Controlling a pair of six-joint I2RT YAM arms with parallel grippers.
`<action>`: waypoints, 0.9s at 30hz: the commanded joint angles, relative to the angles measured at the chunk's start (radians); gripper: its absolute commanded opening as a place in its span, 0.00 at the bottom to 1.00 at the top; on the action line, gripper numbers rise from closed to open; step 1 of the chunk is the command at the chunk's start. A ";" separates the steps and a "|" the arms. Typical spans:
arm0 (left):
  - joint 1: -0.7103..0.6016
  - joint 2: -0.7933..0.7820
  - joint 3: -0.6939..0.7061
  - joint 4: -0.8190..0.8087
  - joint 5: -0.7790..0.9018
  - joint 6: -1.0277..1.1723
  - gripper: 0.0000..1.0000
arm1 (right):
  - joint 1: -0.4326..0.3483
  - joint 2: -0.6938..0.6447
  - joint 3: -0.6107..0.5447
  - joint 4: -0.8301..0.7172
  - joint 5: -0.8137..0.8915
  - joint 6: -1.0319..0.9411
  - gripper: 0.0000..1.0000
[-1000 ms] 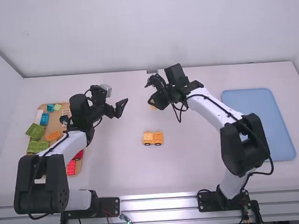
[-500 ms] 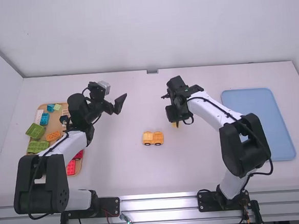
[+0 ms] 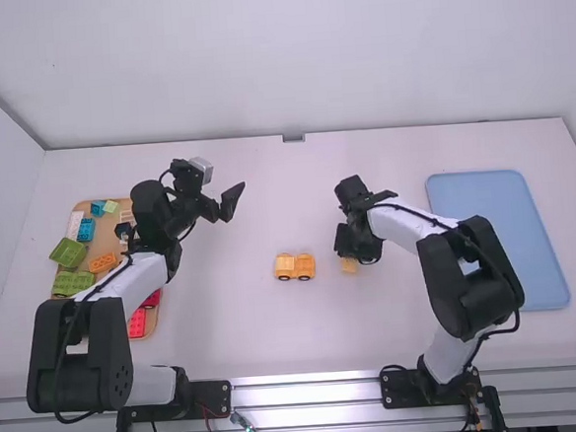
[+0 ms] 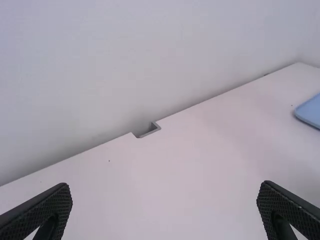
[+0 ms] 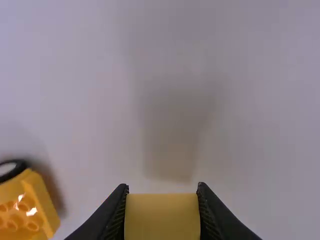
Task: Assemble lego blocks to make yellow taxi
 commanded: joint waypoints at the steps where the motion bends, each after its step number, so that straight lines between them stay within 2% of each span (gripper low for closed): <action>1: 0.004 0.007 -0.006 0.000 0.006 0.000 0.99 | -0.017 0.012 -0.019 -0.005 -0.035 0.283 0.00; 6: 0.003 0.007 -0.006 -0.004 0.007 0.000 0.99 | -0.042 0.012 -0.041 0.055 -0.137 0.499 0.00; 10: 0.004 0.007 -0.006 -0.007 0.007 0.000 0.99 | -0.053 0.012 -0.081 0.163 -0.176 0.737 0.00; 15: 0.003 0.007 -0.006 -0.020 0.006 0.000 0.99 | -0.039 0.012 -0.125 0.158 -0.164 1.059 0.00; 22: 0.003 0.007 -0.006 -0.022 0.007 0.000 0.99 | -0.055 0.012 -0.146 0.165 -0.171 1.162 0.00; 25: 0.004 0.007 -0.006 -0.022 0.007 0.000 0.99 | -0.064 0.012 -0.146 0.174 -0.167 1.162 0.08; 27: 0.003 0.007 -0.006 -0.023 0.007 0.000 0.99 | -0.064 0.012 -0.146 0.184 -0.167 1.161 0.26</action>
